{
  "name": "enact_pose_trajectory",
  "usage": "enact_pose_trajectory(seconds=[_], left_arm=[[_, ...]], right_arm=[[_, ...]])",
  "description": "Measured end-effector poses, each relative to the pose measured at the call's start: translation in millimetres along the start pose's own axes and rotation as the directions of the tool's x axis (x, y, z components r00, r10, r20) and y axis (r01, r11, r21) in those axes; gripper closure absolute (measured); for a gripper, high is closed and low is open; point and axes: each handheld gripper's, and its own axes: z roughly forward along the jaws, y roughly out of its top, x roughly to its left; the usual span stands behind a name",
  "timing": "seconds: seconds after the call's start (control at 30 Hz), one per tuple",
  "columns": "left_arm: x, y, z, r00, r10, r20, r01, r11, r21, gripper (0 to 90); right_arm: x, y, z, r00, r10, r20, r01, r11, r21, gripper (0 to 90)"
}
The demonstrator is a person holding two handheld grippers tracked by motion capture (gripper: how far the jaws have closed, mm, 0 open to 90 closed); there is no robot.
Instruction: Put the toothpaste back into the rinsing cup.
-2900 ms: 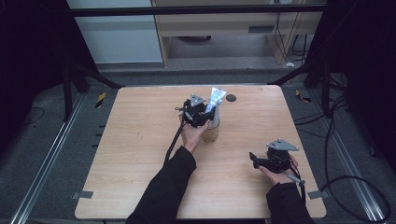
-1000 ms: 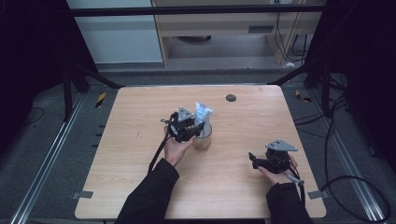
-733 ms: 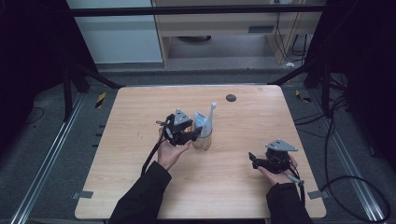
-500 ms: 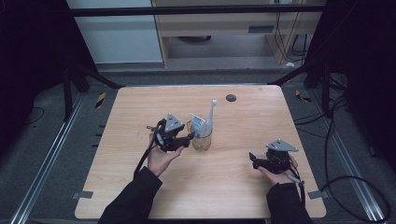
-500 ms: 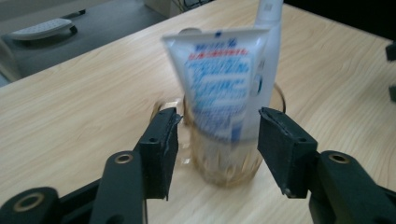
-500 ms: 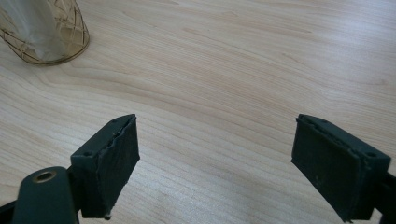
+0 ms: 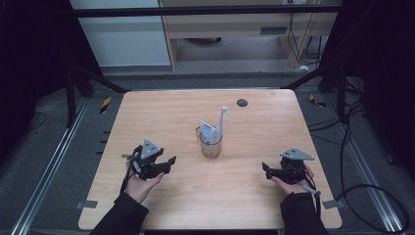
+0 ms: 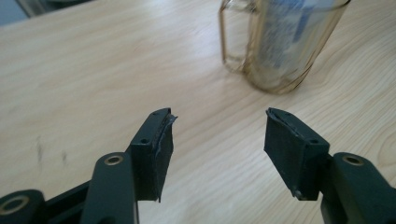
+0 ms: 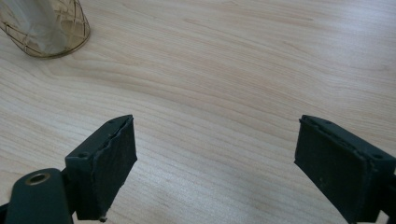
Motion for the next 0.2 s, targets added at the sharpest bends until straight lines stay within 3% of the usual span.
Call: enact_pose_trajectory(seconds=[0.1, 0.2], left_arm=[[16.7, -25.7, -6.5, 0.9982, -0.055, -0.026, 0.055, 0.9983, 0.018, 38.1], [24.8, -34.7, -8.2, 0.9962, -0.074, -0.046, 0.076, 0.9964, 0.039, 36.7]], right_arm=[[0.3, -0.9, -1.2, 0.9999, -0.006, 0.009, 0.006, 1.0, 0.01, 11.0], [1.1, -3.1, -2.8, 0.9998, -0.016, 0.008, 0.016, 1.0, 0.01, 10.6]])
